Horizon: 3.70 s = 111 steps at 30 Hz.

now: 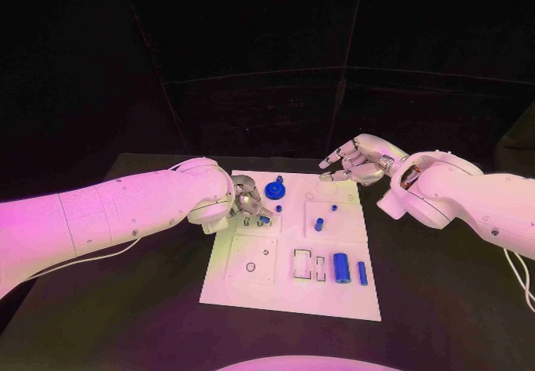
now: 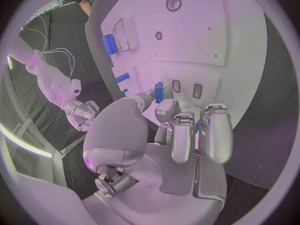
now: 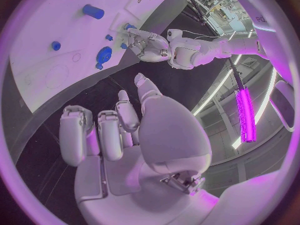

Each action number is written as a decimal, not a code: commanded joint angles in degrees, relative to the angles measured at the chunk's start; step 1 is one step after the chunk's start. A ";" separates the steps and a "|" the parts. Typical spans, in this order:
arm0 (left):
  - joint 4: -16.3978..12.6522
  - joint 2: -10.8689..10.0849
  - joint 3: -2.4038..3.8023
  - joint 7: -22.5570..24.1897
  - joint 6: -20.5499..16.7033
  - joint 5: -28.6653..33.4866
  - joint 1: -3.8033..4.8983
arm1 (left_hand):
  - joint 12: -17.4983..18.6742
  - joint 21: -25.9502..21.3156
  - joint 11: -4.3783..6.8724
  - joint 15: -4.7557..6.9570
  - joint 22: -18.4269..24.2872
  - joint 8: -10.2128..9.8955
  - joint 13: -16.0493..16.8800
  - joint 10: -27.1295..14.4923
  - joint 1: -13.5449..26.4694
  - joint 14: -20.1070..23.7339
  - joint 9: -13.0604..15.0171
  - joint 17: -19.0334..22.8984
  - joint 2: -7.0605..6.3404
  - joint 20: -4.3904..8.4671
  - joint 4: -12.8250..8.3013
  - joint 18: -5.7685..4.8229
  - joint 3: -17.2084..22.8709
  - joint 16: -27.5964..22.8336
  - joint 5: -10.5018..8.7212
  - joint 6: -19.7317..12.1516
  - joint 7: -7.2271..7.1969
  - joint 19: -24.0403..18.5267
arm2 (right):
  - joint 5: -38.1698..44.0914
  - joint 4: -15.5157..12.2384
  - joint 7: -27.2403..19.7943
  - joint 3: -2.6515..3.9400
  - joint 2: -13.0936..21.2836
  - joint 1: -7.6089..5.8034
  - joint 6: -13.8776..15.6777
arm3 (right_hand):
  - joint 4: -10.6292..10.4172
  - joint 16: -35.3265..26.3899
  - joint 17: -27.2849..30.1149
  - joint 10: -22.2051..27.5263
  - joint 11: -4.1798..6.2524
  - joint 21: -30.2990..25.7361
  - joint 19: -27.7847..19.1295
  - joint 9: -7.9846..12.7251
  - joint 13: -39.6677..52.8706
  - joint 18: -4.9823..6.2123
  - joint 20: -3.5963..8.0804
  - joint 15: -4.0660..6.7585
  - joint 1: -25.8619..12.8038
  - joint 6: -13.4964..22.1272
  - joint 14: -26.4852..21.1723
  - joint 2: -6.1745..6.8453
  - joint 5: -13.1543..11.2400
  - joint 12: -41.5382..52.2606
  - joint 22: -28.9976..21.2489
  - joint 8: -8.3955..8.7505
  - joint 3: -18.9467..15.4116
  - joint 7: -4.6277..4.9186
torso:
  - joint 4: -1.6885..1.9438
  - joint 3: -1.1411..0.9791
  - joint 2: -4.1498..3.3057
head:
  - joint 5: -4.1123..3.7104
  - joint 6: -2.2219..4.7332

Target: Assemble the parts on the task board

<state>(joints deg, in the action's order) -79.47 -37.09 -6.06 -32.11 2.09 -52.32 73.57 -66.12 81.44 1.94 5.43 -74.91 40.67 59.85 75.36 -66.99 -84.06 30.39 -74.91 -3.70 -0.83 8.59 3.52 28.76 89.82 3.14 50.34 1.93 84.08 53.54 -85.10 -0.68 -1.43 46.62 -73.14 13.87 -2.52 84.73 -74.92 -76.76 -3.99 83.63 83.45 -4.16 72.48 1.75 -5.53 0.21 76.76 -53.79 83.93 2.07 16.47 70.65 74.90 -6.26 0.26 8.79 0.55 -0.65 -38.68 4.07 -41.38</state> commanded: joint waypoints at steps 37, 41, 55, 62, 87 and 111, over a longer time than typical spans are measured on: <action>0.27 0.24 -1.57 -2.43 -1.28 -7.97 -0.38 | -0.71 0.20 0.11 -0.02 -1.86 0.71 0.61 0.84 1.27 -5.94 0.29 -15.09 -0.66 -0.09 -10.08 -0.64 10.98 0.18 -0.13 -0.04 0.17 0.81 | -0.02 0.04 -0.98 0.03 0.13 -0.12 -0.82 | 0.03 -0.19 -4.76 0.06 0.27 -0.35 -0.19 0.07 -0.06 1.19 0.10 0.47 -0.11 -0.47 3.70 -0.36 0.48 -0.20 1.40 -0.33 -0.33 -0.01 | -0.18 0.02 -0.08 | 0.65 -0.44; 0.17 0.15 -1.57 -2.56 -1.21 -7.97 -0.38 | -0.63 0.19 0.12 -0.01 -1.84 0.78 0.49 0.80 1.29 -5.94 0.34 -15.09 -0.74 -0.07 -10.29 -0.63 11.30 0.18 -0.12 -0.06 0.16 0.80 | -0.02 0.07 -1.00 0.03 0.12 -0.12 -0.93 | 0.03 -0.19 -4.76 0.06 0.27 -0.35 -0.19 0.07 -0.06 1.19 0.10 0.47 -0.11 -0.47 3.70 -0.36 0.48 -0.20 1.40 -0.33 -0.33 -0.01 | -0.20 0.02 -0.05 | 0.63 -0.51; -0.09 -0.04 -1.59 -3.04 -0.09 -7.98 -0.38 | -0.95 0.35 0.15 0.01 -2.17 1.30 0.76 1.15 2.07 -5.94 0.67 -15.09 -1.60 -0.03 -11.26 -0.69 12.96 0.18 2.49 0.08 0.17 0.91 | -0.02 0.14 -1.02 0.03 0.11 -0.12 -1.35 | 0.03 -0.19 -4.76 0.06 0.27 -0.35 -0.19 0.07 -0.06 1.19 0.10 0.47 -0.11 -0.47 3.70 -0.36 0.48 -0.20 1.40 -0.33 -0.33 -0.01 | -0.15 0.02 -0.05 | 0.82 -0.78; -0.14 -0.12 -1.59 -3.22 0.27 -7.98 -0.38 | -1.03 0.37 0.15 0.01 -2.21 1.36 0.86 1.22 2.22 -5.94 0.70 -15.09 -1.70 -0.03 -11.33 -0.70 13.10 0.18 2.70 0.09 0.17 0.93 | -0.02 0.14 -1.00 0.03 0.14 -0.12 -1.49 | 0.03 -0.19 -4.76 0.06 0.27 -0.35 -0.19 0.07 -0.06 1.19 0.10 0.47 -0.11 -0.47 3.70 -0.36 0.48 -0.20 1.40 -0.33 -0.33 -0.01 | -0.23 0.01 -0.07 | 0.79 -0.96; 0.15 0.12 -1.59 -2.88 1.19 -7.57 -0.37 | -1.62 0.34 0.24 0.04 -2.22 1.78 1.44 1.77 3.43 -5.94 0.89 -15.09 -2.05 -0.01 -11.15 -0.69 13.14 0.18 2.97 0.56 -0.02 0.92 | -0.02 0.18 -1.03 0.03 0.02 -0.11 -1.79 | -0.04 -0.21 -4.75 0.06 0.27 -0.34 -0.17 0.07 -0.10 1.18 0.10 0.47 -0.23 -0.50 3.70 -0.36 0.52 -0.21 1.42 -0.37 -0.44 -0.02 | -0.17 -0.03 -0.04 | 0.84 -1.18; 2.36 1.53 -1.59 -3.17 1.96 -6.19 -0.32 | -2.54 1.18 0.91 0.62 -3.80 1.87 2.29 2.52 10.81 -5.94 0.45 -15.09 -2.32 0.48 -6.17 -0.99 3.89 0.18 2.64 3.06 -0.92 1.50 | -0.02 0.18 -0.81 0.03 -0.08 -0.12 -2.08 | -0.08 -0.25 -4.69 0.11 0.28 -0.40 -0.22 0.07 -0.17 1.20 0.11 0.48 -0.29 -0.51 3.68 -0.39 0.55 -0.28 1.33 -0.40 -0.51 -0.02 | -0.15 -0.05 -0.08 | 0.73 -1.45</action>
<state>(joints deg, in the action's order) -77.20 -35.64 -7.59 -34.59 3.08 -58.94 73.27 -68.34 82.37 2.78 5.62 -74.91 42.90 62.08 77.40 -56.81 -83.84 30.91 -74.91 -5.91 -0.84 2.44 3.53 32.97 89.82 5.76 52.97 1.02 84.08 53.54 -84.87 -1.16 -1.43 46.60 -73.14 12.23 -2.67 84.74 -74.92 -76.76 -3.99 83.40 83.45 -4.16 72.41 2.25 -5.53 0.20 76.75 -53.79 83.93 2.08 16.68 70.69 74.90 -6.45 0.11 8.79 0.32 -0.69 -38.74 4.81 -42.82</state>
